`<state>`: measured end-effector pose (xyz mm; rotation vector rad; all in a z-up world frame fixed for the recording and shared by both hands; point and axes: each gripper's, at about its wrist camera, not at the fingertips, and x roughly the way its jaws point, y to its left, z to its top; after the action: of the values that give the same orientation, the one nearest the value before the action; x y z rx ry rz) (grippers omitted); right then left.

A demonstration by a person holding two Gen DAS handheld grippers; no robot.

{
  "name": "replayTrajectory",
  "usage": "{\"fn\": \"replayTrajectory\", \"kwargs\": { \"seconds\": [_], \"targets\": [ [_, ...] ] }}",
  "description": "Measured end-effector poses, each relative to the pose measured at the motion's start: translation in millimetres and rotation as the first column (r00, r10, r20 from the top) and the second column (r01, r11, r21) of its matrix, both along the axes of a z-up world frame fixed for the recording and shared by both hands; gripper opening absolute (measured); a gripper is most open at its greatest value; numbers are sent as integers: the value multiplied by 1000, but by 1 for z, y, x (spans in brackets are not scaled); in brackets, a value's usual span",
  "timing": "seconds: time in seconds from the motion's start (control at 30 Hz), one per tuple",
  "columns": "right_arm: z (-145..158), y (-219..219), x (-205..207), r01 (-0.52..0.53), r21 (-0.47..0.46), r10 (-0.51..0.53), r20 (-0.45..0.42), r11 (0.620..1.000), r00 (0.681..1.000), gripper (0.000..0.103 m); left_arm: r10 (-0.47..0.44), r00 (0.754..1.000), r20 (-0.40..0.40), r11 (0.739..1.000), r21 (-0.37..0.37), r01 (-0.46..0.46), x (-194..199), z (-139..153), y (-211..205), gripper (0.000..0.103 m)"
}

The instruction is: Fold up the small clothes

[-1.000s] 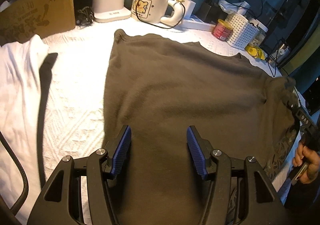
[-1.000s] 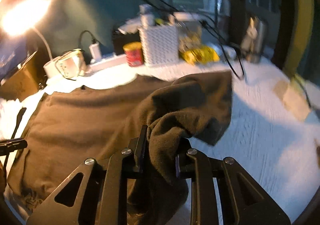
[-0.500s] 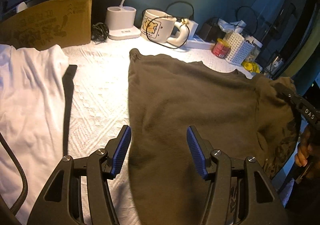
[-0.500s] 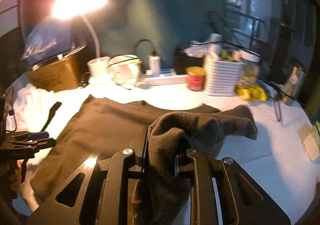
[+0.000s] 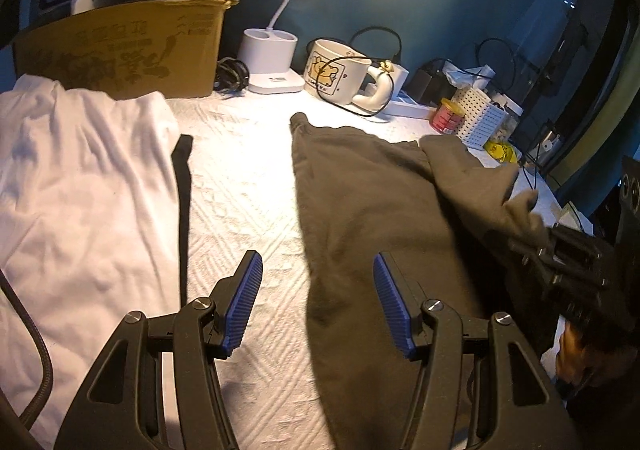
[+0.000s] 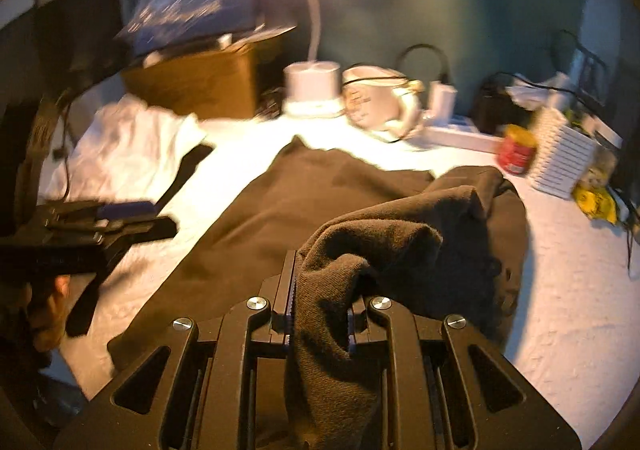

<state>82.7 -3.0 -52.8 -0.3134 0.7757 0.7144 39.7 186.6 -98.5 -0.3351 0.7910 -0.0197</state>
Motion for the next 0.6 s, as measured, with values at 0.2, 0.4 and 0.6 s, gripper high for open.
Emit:
{"fn": "replayTrajectory", "kwargs": {
  "seconds": [0.2, 0.4, 0.6],
  "targets": [
    [-20, 11, -15, -24, -41, 21, -54, 999, 998, 20, 6, 1000, -2, 1000, -10, -6, -8, -5, 6, 58],
    [-26, 21, -36, -79, -63, 74, -78, 995, 994, 19, -2, 1000, 4, 1000, -14, 2, -16, -6, 5, 58],
    [-37, 31, -48, -81, -87, 71, -112, 993, 991, 20, 1, 1000, 14, 1000, -4, -1, -23, -3, 5, 58]
  ]
}}
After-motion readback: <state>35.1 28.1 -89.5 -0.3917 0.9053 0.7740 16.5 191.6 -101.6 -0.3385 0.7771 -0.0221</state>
